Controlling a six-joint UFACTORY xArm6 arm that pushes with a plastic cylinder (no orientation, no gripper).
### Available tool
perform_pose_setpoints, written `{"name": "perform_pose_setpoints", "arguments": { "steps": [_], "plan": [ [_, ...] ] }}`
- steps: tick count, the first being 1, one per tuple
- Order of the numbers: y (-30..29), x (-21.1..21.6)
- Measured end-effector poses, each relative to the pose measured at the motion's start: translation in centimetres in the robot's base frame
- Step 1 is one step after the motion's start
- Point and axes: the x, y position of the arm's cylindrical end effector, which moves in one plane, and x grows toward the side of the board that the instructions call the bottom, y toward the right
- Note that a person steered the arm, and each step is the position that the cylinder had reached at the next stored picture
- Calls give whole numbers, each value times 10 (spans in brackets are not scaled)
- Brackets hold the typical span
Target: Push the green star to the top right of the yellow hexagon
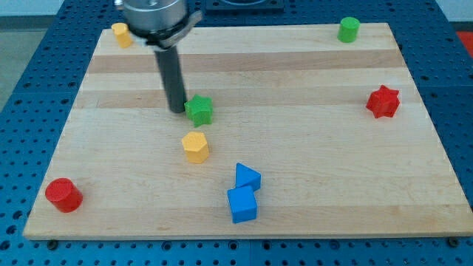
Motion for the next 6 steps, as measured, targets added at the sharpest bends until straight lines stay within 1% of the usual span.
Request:
{"name": "perform_pose_setpoints", "arguments": {
  "steps": [1,2,3,4,5,6],
  "plan": [
    [-24,33],
    [-14,16],
    [29,-8],
    [32,29],
    [35,53],
    [57,32]
  ]
}}
